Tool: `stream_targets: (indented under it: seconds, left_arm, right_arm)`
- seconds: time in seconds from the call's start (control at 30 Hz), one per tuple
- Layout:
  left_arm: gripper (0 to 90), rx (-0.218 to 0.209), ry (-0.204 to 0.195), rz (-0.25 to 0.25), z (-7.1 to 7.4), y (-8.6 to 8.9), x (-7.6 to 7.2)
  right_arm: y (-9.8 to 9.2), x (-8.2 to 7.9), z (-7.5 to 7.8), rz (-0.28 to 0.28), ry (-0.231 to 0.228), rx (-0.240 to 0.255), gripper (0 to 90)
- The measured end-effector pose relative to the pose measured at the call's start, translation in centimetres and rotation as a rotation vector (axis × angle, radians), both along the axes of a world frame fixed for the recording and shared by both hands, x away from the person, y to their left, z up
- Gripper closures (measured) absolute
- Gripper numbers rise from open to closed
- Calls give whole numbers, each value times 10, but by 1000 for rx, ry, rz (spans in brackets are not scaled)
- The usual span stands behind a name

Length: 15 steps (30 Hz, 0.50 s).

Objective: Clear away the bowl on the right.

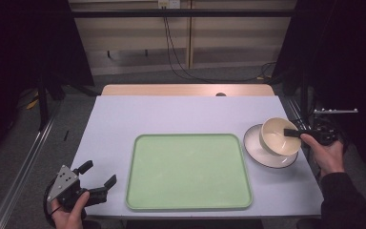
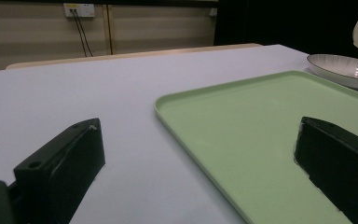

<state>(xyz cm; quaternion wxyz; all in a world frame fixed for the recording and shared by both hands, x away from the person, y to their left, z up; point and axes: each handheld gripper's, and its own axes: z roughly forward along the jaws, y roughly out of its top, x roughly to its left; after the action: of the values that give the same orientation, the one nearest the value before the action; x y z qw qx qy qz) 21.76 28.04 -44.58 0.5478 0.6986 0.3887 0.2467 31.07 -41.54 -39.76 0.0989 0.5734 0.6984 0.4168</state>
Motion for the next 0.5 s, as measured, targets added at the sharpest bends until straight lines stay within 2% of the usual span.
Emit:
stream_targets:
  seconds: [0.4, 0.5]
  left_arm:
    - [17, 0, 1, 0, 0, 0, 0]
    - [17, 0, 1, -1, 0, 0, 0]
  right_arm:
    - [-3, -4, 11, 1, -40, 20, 842]
    - [-1, -3, 13, 7, -35, 23, 842]
